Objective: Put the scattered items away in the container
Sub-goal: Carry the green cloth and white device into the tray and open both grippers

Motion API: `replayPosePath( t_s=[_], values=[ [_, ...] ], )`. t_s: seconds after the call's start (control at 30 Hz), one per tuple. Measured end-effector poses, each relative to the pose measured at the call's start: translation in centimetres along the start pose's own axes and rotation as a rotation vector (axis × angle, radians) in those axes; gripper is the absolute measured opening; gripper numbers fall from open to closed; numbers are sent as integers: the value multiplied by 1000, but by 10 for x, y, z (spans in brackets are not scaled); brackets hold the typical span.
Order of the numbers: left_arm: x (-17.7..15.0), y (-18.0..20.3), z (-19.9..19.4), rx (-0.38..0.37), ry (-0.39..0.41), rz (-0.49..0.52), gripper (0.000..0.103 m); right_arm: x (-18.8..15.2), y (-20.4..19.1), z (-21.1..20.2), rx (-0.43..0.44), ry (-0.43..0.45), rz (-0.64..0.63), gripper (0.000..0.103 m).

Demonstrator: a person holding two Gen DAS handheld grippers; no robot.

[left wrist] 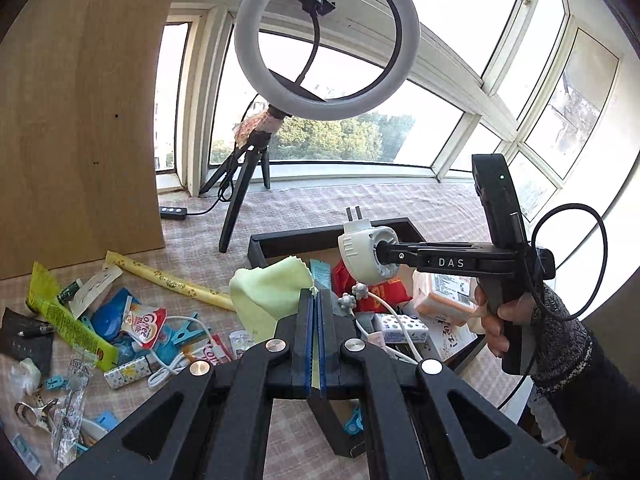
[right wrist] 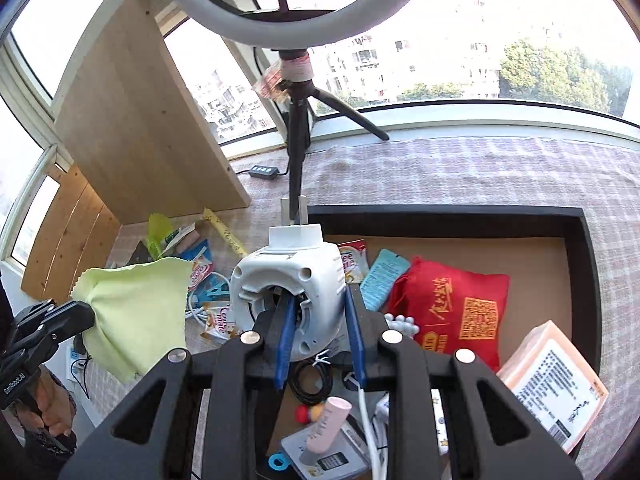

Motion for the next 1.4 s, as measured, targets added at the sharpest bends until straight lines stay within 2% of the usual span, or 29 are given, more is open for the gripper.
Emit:
replayPosePath(
  t_s=[0.13, 0.3, 0.37, 0.43, 0.53, 0.67, 0.8, 1.07, 1.17, 1.27, 1.4],
  values=[
    [13, 34, 39, -46, -24, 37, 1, 18, 74, -13, -128, 22, 59, 24],
    [19, 72, 81, -80, -60, 86, 2, 23, 132, -8, -245, -1, 103, 25],
    [20, 79, 95, -56, -87, 85, 8, 23, 144, -5, -272, -32, 119, 36],
    [23, 82, 98, -40, -78, 88, 21, 25, 149, -11, -282, 3, 133, 40],
    [25, 80, 93, -31, -58, 111, 25, 28, 149, -20, -273, 37, 141, 47],
    [24, 73, 83, -13, -50, 122, 25, 28, 137, -23, -254, 47, 136, 47],
    [20, 55, 71, 14, -54, 90, 25, 23, 116, -23, -210, 46, 125, 47],
    [-12, 2, 29, 111, -70, 19, 31, 5, 53, -14, -85, 18, 56, 47],
    [-31, -26, 7, 174, -87, 11, 31, -5, 21, -7, -29, -10, 24, 47],
    [-51, -59, -18, 251, -116, 13, 38, -16, -14, 2, 42, -42, -3, 48],
    [-69, -124, -56, 380, -156, -31, 39, -31, -65, 14, 146, -84, -59, 47]
  ],
)
Point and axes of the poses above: each gripper's, at about its wrist camera, not at the fingertips, and z roughly the way its jaws point, y to its right, x to its top, the point moved 4 cm from there along z, roughly the way its jaws point, and after that the axes turned 14 degrees about y, right-handed, at the moved point
